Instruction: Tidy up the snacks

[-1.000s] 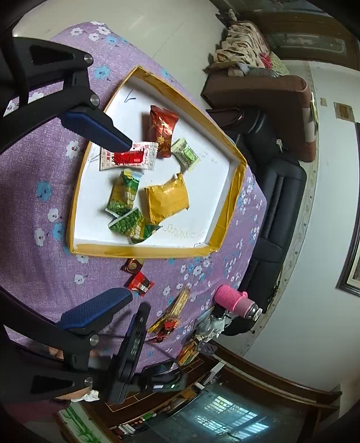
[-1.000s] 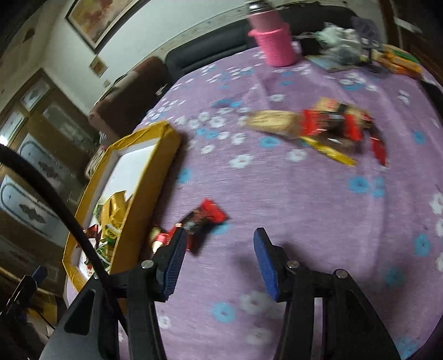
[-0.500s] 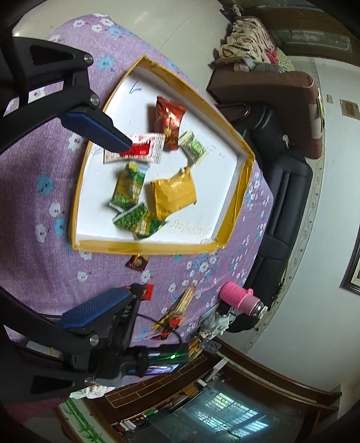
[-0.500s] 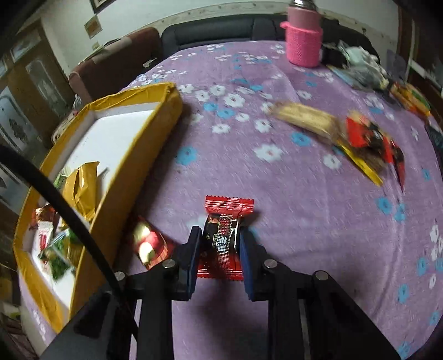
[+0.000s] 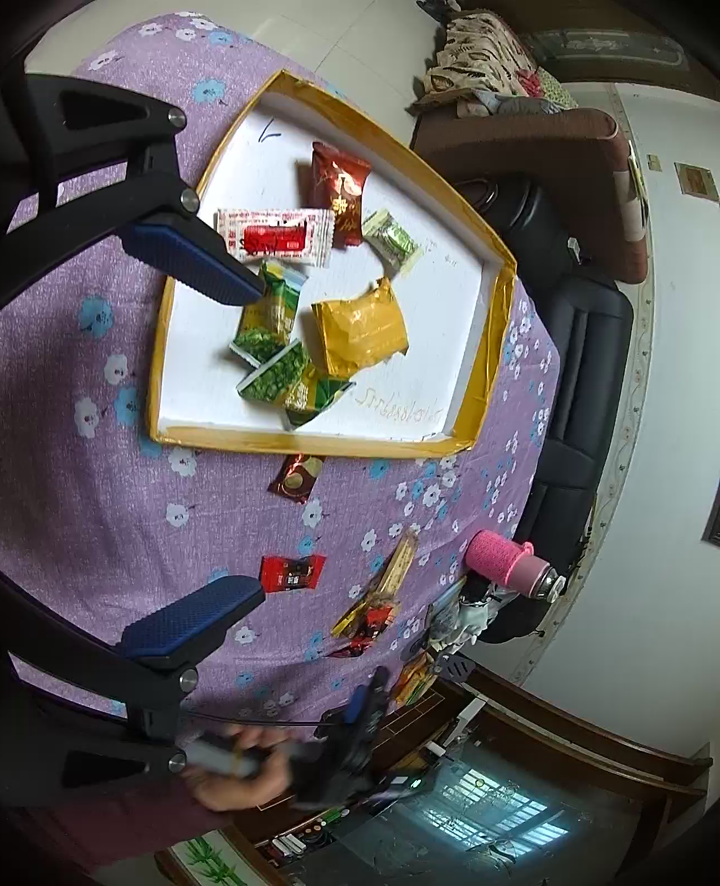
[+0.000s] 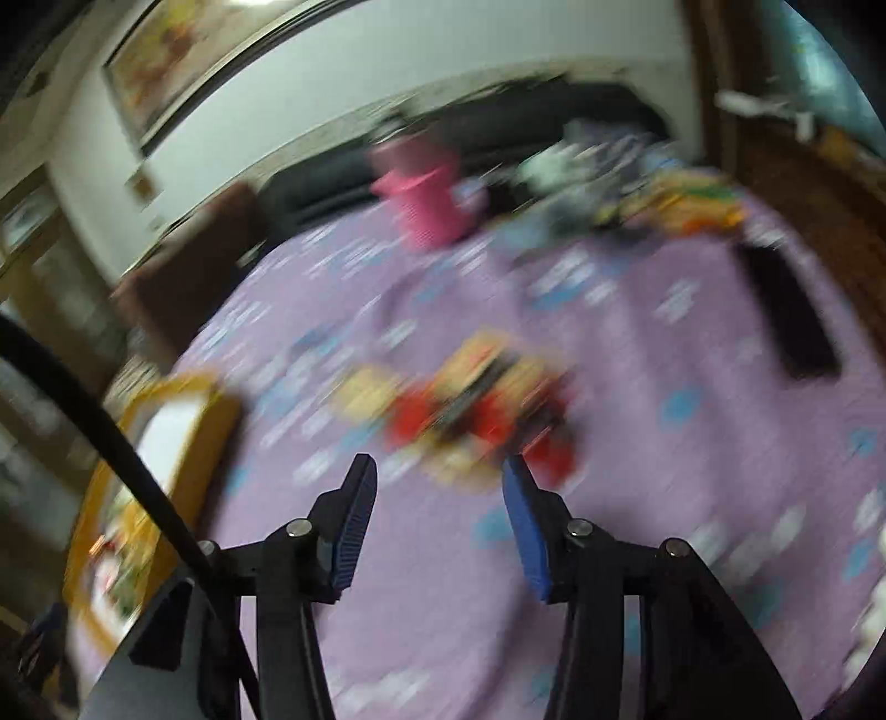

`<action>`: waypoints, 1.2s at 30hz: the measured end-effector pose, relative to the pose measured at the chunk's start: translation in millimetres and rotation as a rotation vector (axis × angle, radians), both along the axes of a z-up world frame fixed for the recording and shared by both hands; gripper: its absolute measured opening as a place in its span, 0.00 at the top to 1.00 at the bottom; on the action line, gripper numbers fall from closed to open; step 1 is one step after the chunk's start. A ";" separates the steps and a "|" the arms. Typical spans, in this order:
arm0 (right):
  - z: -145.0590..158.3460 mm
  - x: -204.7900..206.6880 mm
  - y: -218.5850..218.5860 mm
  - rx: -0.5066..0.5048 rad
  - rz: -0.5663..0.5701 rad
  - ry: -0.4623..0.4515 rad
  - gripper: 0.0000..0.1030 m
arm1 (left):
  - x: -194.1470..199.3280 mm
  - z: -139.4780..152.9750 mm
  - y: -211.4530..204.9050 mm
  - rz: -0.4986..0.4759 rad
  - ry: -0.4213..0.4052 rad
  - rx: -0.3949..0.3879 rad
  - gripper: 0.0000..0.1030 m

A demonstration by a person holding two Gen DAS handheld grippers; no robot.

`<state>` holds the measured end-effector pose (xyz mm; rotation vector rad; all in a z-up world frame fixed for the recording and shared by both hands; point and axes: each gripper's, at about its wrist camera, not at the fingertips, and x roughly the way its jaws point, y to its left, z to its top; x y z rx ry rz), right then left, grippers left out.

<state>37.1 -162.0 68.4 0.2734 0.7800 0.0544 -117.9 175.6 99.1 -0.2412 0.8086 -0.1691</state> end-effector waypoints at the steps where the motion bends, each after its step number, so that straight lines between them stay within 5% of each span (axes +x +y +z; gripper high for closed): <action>1: -1.3 13.2 -2.8 -0.018 -0.009 -0.006 0.49 | 1.2 -0.2 -1.9 -0.003 0.004 -0.001 0.05; 4: -8.4 46.5 1.0 -0.043 -0.003 0.013 0.40 | 2.7 -1.0 -7.5 -0.008 0.015 0.008 0.05; 9: -33.5 91.7 3.0 -0.029 -0.054 0.121 0.41 | -0.4 -1.0 -14.4 -0.025 0.024 0.026 0.05; 10: -39.7 97.6 7.1 -0.037 -0.031 0.157 0.47 | -0.8 -0.9 -15.2 -0.028 0.025 0.031 0.05; 14: -35.8 74.4 35.4 -0.160 0.095 0.215 0.63 | 1.8 -1.1 -16.0 -0.034 0.021 0.020 0.05; 19: -36.1 9.2 47.0 -0.068 0.350 0.358 0.69 | 5.8 -7.8 -25.2 -0.068 0.041 0.004 0.05; 22: -24.5 -16.5 25.2 0.017 0.321 0.301 0.65 | 4.3 -9.0 -31.5 -0.084 0.044 0.004 0.05; 25: -11.3 -39.0 15.8 -0.076 0.245 0.169 0.50 | 0.8 -8.4 -38.1 -0.104 0.040 -0.001 0.05; 30: -19.4 -44.8 33.3 0.033 0.277 0.146 0.50 | -5.9 -4.9 -49.5 -0.130 0.022 0.021 0.07; 32: -25.7 -42.9 55.7 0.002 0.290 0.133 0.51 | -8.4 -3.9 -53.2 -0.142 0.021 0.041 0.20; 36: -24.8 -28.0 83.6 -0.106 0.346 0.025 0.51 | -9.6 -5.0 -56.3 -0.150 0.037 0.043 0.23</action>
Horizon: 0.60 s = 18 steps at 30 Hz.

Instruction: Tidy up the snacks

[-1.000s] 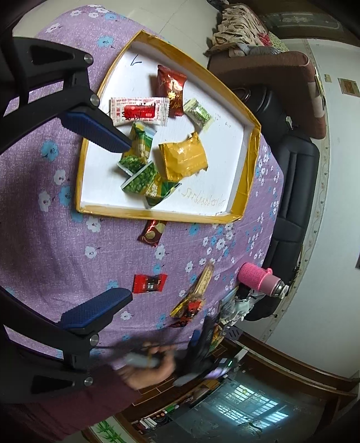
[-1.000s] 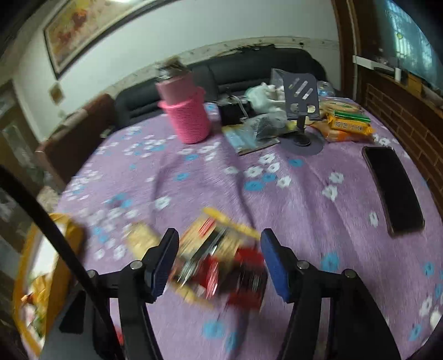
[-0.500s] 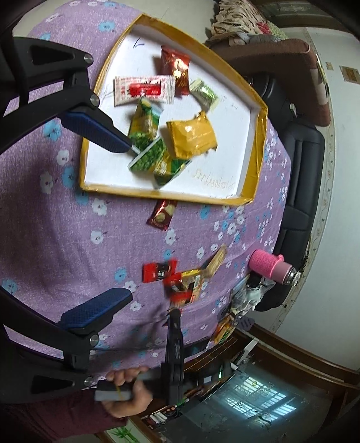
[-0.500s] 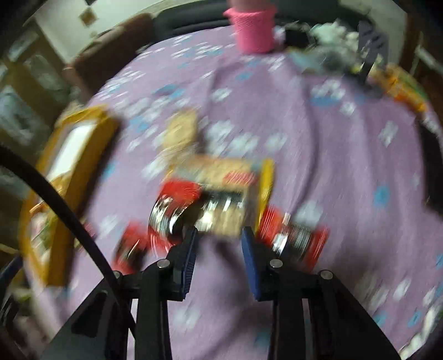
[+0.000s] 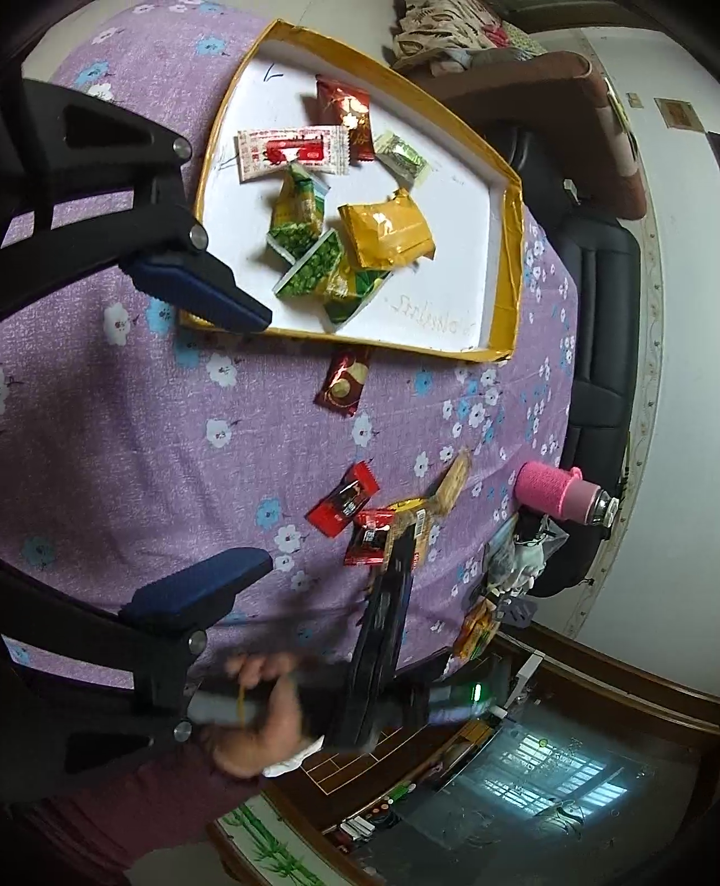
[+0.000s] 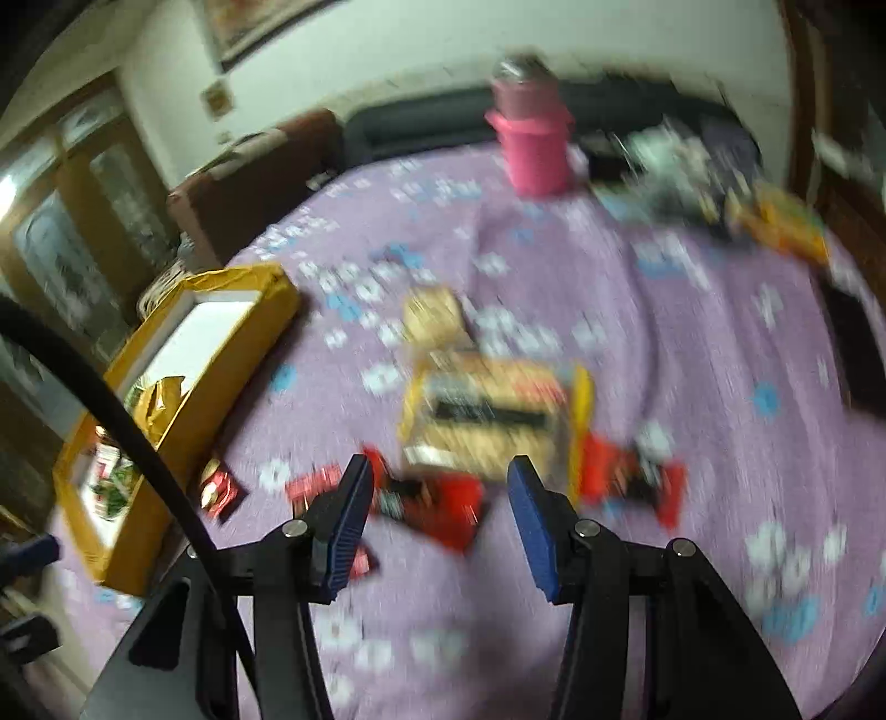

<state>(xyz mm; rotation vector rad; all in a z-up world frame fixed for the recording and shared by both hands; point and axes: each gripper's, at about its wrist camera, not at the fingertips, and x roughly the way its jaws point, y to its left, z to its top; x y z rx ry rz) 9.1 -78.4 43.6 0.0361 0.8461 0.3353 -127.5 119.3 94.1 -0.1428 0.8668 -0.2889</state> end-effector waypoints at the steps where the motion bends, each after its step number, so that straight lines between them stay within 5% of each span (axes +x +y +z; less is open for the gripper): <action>1: -4.7 5.0 1.2 0.002 0.007 0.022 0.51 | -0.5 -0.1 0.4 0.001 0.001 -0.002 0.23; 6: -15.8 4.2 -13.7 0.269 0.087 0.261 0.58 | 5.7 -4.7 7.9 0.016 0.017 -0.027 0.22; 11: -4.1 -13.4 -1.3 0.047 0.063 0.133 0.56 | 13.1 -14.1 -0.7 -0.002 0.054 -0.049 0.22; 14: -14.1 -8.7 9.5 -0.008 0.049 0.131 0.56 | 12.5 -14.4 -5.8 -0.008 0.059 -0.032 0.22; 18: -25.8 -9.6 15.5 -0.054 0.007 0.113 0.75 | 13.3 -12.7 -9.4 -0.030 0.057 -0.018 0.22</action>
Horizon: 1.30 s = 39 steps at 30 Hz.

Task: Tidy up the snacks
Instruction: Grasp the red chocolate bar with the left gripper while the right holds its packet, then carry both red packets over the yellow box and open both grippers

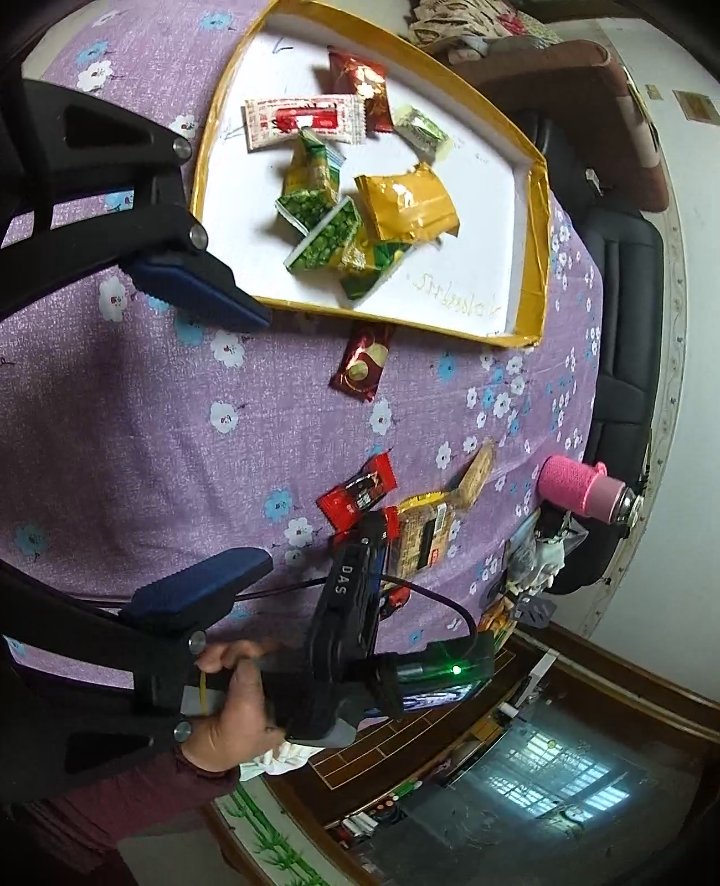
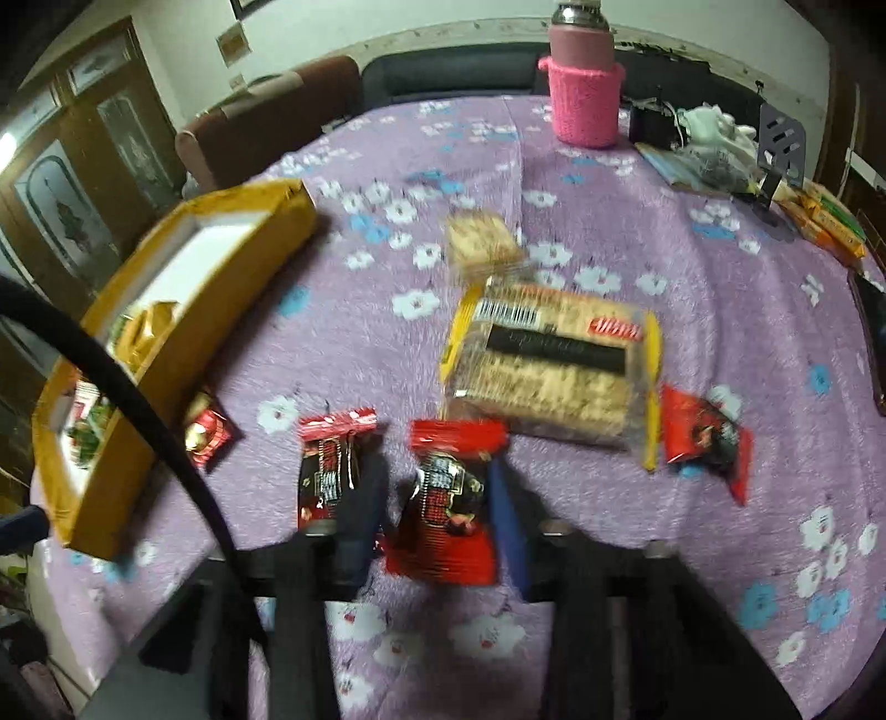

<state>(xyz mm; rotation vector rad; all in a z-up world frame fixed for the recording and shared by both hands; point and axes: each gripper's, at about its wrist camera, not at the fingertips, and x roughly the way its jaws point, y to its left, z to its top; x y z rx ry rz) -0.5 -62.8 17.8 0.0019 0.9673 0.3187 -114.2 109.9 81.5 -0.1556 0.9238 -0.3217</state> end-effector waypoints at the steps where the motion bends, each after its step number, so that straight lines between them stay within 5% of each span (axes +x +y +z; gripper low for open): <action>1: -0.6 -4.2 -4.8 0.012 -0.010 -0.003 0.76 | 1.6 0.0 -2.5 -0.012 0.002 -0.005 0.22; 7: -1.0 -17.6 -50.1 0.200 -0.110 -0.036 0.79 | 23.0 -7.0 -33.9 -0.049 0.026 0.036 0.22; 18: 17.4 -12.9 -84.8 0.301 -0.191 -0.094 0.78 | 101.2 -47.3 -96.6 -0.070 0.056 0.197 0.23; 25: 20.7 -10.8 -89.4 0.347 -0.188 -0.087 0.78 | 113.4 -65.3 -110.6 -0.069 0.026 0.302 0.55; 26: 20.6 -10.5 -88.3 0.348 -0.185 -0.087 0.78 | 111.5 -64.7 -111.8 -0.083 0.017 0.300 0.69; 27: 20.8 -10.3 -86.9 0.348 -0.182 -0.087 0.78 | 110.1 -63.9 -112.2 -0.091 0.016 0.296 0.71; 32: 20.2 -11.3 -86.9 0.336 -0.182 -0.096 0.78 | 101.3 -56.4 -106.3 -0.075 -0.006 0.287 0.72; 39: 20.6 -14.2 -81.2 0.325 -0.167 -0.126 0.78 | 75.9 -20.6 -72.6 -0.017 -0.047 0.164 0.72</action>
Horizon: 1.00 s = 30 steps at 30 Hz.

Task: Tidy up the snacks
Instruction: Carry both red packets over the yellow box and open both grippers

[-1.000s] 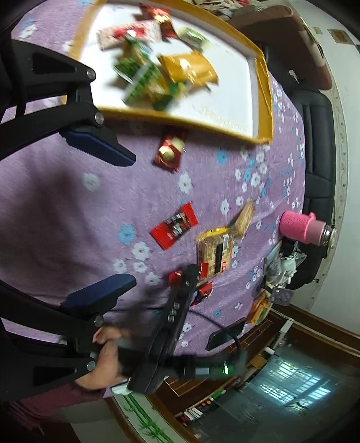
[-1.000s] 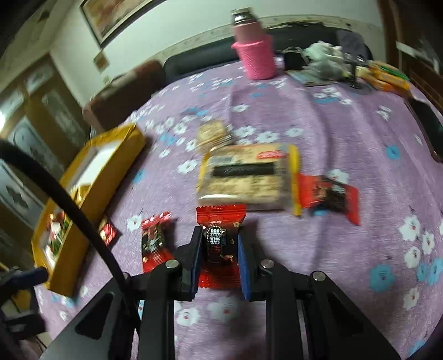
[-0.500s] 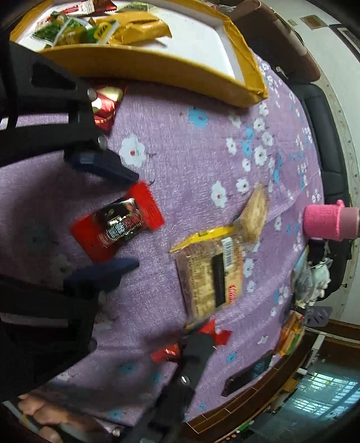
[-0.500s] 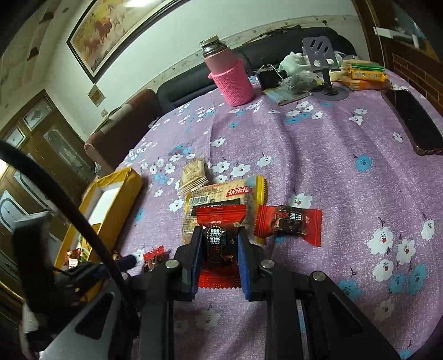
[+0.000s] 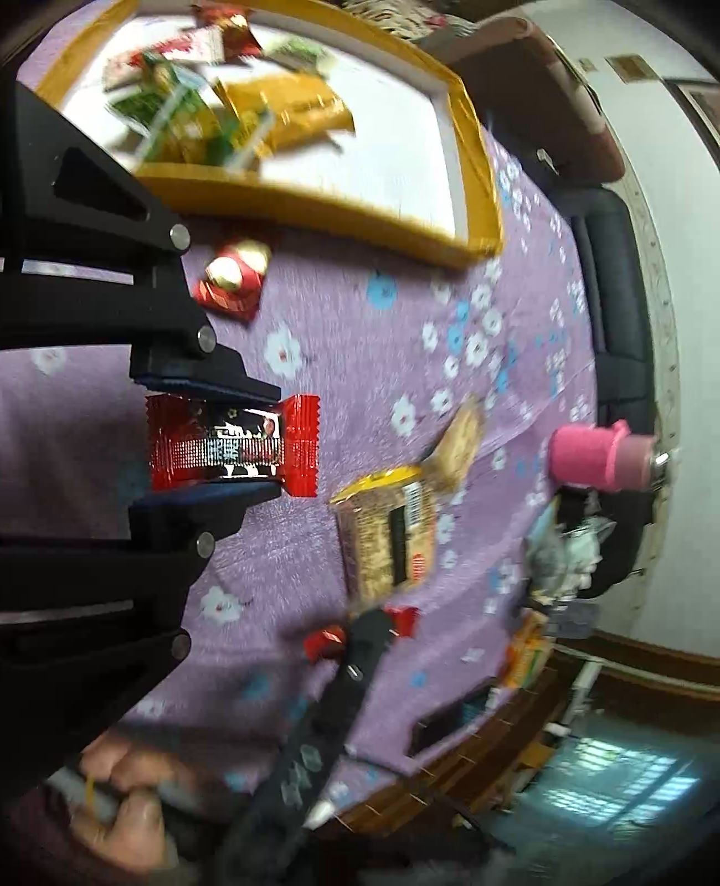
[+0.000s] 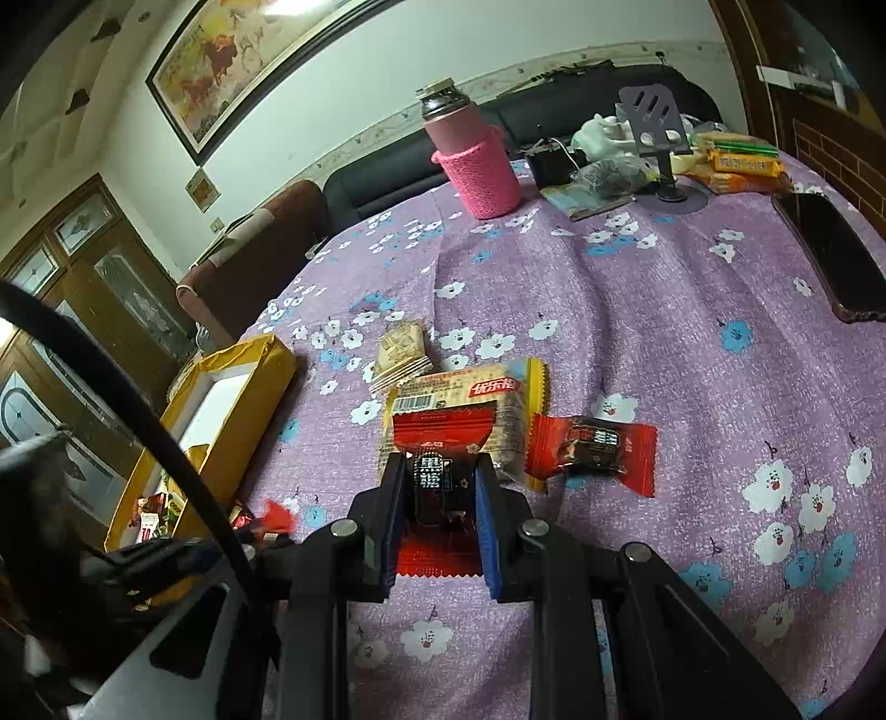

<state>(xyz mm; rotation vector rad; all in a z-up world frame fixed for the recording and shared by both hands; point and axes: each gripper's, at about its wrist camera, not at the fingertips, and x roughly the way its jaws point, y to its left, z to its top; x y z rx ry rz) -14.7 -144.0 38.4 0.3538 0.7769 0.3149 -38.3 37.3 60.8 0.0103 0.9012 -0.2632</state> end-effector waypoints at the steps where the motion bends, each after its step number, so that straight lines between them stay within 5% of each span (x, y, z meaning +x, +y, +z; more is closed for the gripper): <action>1: -0.4 -0.7 2.4 -0.010 0.001 -0.006 0.78 | -5.7 7.8 8.8 0.011 -0.014 -0.018 0.72; 10: 14.9 -15.0 28.2 -0.095 -0.001 -0.057 0.79 | -47.6 53.0 121.7 0.173 -0.123 -0.089 0.72; 19: 89.1 -27.2 124.5 -0.091 0.227 -0.098 0.79 | -50.1 34.0 217.3 0.359 -0.115 -0.100 0.72; 30: 36.5 20.7 243.8 -0.176 0.364 0.074 0.79 | -24.2 -1.2 255.0 0.403 -0.019 -0.156 0.72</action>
